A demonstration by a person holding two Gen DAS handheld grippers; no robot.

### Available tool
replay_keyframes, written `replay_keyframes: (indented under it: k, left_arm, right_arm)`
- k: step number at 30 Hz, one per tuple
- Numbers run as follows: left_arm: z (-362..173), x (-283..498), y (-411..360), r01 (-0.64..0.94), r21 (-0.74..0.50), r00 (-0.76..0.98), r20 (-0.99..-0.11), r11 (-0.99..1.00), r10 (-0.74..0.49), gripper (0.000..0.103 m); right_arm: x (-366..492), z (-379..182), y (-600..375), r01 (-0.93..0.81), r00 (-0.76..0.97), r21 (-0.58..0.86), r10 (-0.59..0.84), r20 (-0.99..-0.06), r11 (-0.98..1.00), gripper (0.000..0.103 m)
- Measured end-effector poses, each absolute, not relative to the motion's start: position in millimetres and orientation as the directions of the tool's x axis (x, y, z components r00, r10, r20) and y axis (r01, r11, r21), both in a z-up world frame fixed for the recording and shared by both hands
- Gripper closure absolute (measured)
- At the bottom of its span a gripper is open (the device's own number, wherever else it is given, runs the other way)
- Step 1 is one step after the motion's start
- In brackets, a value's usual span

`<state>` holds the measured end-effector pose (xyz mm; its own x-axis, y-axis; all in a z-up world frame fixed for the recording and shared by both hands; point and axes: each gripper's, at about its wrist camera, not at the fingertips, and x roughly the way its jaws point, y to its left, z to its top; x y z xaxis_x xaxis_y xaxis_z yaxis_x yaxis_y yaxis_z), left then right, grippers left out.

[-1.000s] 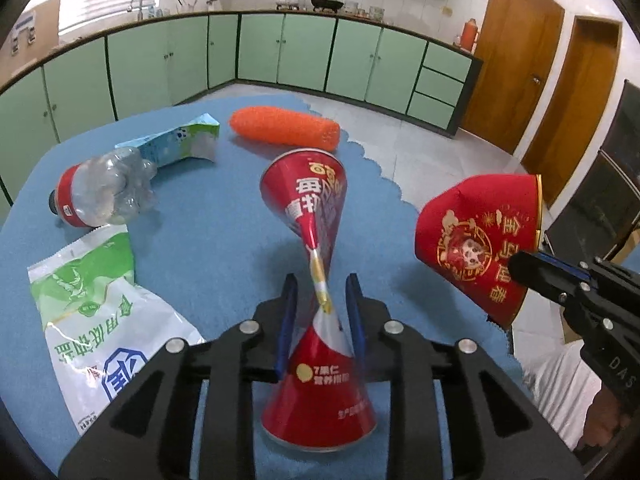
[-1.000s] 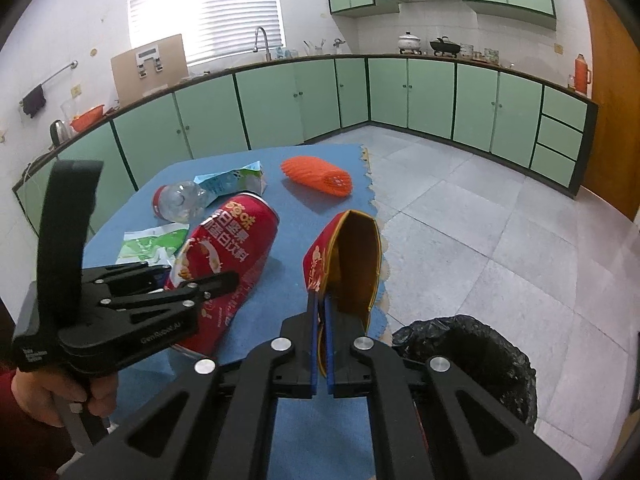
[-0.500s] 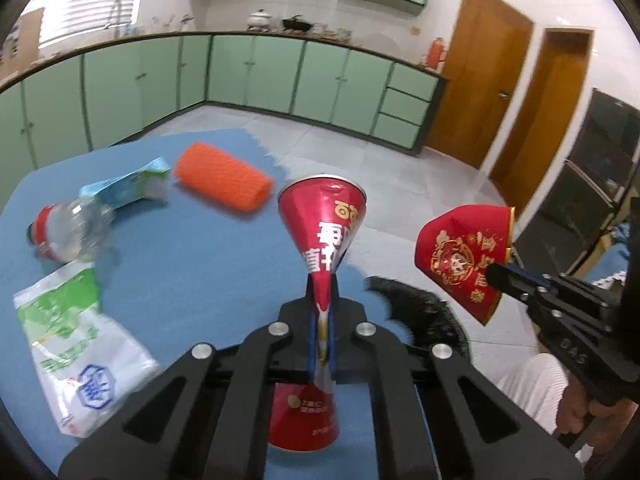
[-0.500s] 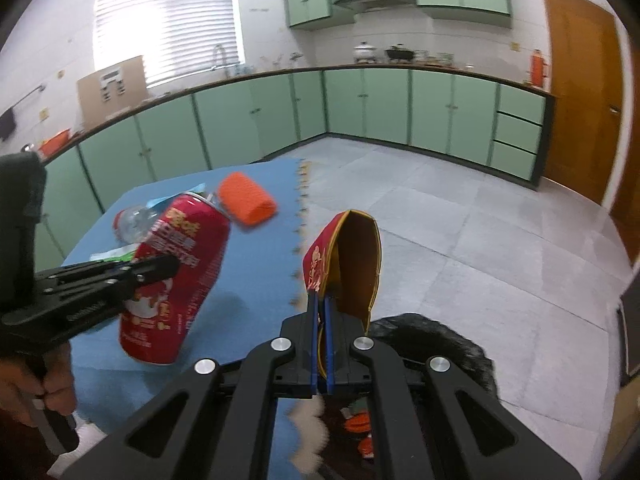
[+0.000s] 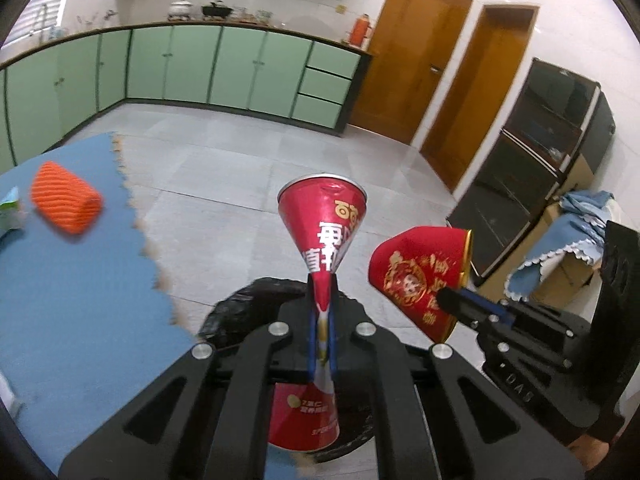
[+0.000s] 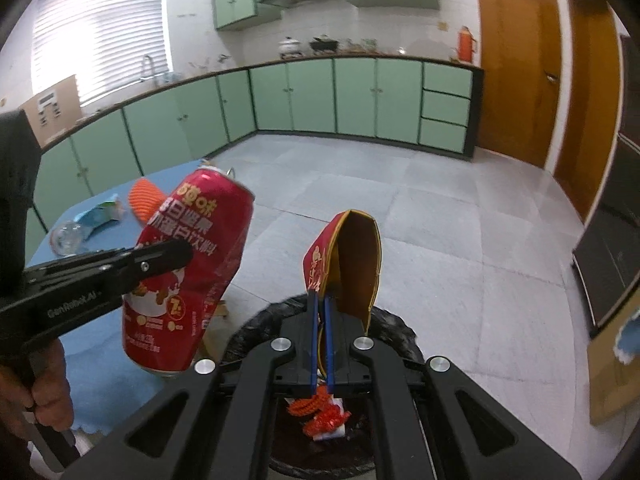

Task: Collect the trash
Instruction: 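Carry the red cup and red packet over the bin and open both tools, then move the left tool back to the table toward the white-green plastic bag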

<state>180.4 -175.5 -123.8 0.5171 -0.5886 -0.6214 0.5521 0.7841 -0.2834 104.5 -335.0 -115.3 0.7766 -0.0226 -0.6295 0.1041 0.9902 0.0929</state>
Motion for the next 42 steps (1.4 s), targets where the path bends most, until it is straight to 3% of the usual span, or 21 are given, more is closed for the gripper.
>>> replay_keyframes:
  k: [5, 7, 8, 13, 14, 17, 22, 33, 37, 39, 41, 42]
  left_arm:
    - [-137.8, 184.8, -198.7, 0.581, -0.291, 0.464, -0.649, 0.760, -0.603, 0.098]
    - [-141.7, 187.3, -201.4, 0.577, -0.308, 0.446, -0.656, 0.756, -0.608, 0.091]
    - [-142.8, 187.4, -201.8, 0.575, -0.314, 0.443, -0.657, 0.755, -0.610, 0.081]
    - [-143.7, 189.2, -200.0, 0.572, -0.298, 0.458, -0.657, 0.764, -0.599, 0.076]
    - [-142.5, 189.0, -198.8, 0.572, -0.293, 0.464, -0.654, 0.766, -0.597, 0.073]
    - [-136.6, 187.5, -193.4, 0.572, -0.296, 0.478, -0.638, 0.765, -0.604, 0.052]
    - [-125.4, 184.4, -177.8, 0.558, -0.284, 0.512, -0.621, 0.779, -0.593, 0.048]
    - [-99.3, 164.5, -114.0, 0.473, -0.121, 0.671, -0.593, 0.873, -0.446, 0.036]
    - [-94.5, 158.2, -83.9, 0.426, -0.102, 0.706, -0.584, 0.899, -0.401, 0.032]
    - [-91.9, 154.3, -68.7, 0.397, -0.095, 0.722, -0.582, 0.913, -0.375, 0.028]
    - [-90.7, 150.2, -53.3, 0.368, -0.086, 0.737, -0.580, 0.926, -0.347, 0.022]
    - [-90.5, 147.3, -46.8, 0.353, -0.078, 0.744, -0.580, 0.932, -0.330, 0.020]
  right_arm:
    - [106.8, -130.8, -355.2, 0.142, 0.752, 0.116, -0.031, -0.659, 0.983, 0.099]
    - [107.3, -133.7, -359.1, 0.163, 0.747, 0.108, -0.051, -0.662, 0.981, 0.097]
    - [108.9, -133.5, -360.4, 0.165, 0.747, 0.110, -0.051, -0.663, 0.980, 0.093]
    - [110.3, -131.0, -365.0, 0.182, 0.752, 0.116, -0.062, -0.656, 0.976, 0.089]
    - [109.8, -130.0, -364.4, 0.188, 0.754, 0.115, -0.068, -0.654, 0.975, 0.084]
    - [108.1, -126.4, -366.0, 0.200, 0.760, 0.113, -0.081, -0.645, 0.973, 0.072]
    - [102.7, -111.3, -365.6, 0.218, 0.784, 0.122, -0.099, -0.613, 0.968, 0.054]
    - [104.9, -83.9, -326.1, 0.161, 0.816, 0.088, -0.082, -0.572, 0.983, 0.043]
    - [105.5, -76.9, -301.2, 0.122, 0.823, 0.073, -0.060, -0.565, 0.990, 0.034]
    - [106.7, -74.8, -286.8, 0.097, 0.823, 0.071, -0.040, -0.567, 0.993, 0.028]
    - [107.5, -73.2, -272.3, 0.073, 0.824, 0.073, -0.019, -0.566, 0.995, 0.010]
    - [107.8, -72.4, -264.7, 0.060, 0.827, 0.074, -0.009, -0.562, 0.995, 0.007]
